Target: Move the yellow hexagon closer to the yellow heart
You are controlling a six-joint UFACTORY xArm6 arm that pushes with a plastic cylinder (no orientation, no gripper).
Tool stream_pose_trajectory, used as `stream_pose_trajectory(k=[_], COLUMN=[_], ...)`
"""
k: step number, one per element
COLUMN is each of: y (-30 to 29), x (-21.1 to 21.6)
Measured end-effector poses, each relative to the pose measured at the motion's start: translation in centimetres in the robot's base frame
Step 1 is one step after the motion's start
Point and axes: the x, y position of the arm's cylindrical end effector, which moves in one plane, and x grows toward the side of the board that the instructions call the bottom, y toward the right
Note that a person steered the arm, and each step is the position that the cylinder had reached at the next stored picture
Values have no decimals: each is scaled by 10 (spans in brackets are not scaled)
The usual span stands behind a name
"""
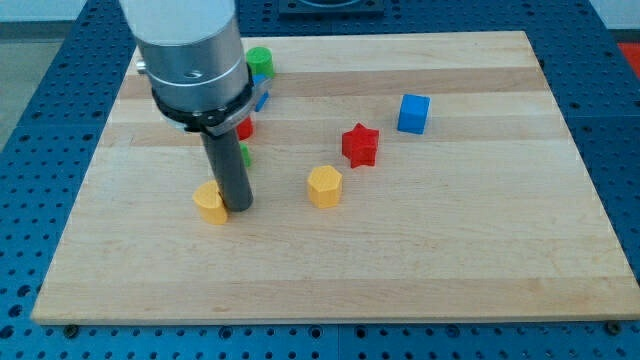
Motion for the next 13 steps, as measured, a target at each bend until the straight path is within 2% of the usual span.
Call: stream_pose_trajectory(k=[1,2,3,5,6,7,8,9,10,11,12,13], y=[7,28,88,132,138,186,195,175,112,132,199,180], x=[-6,-47,-42,17,26,25,57,80,83,81,77,73])
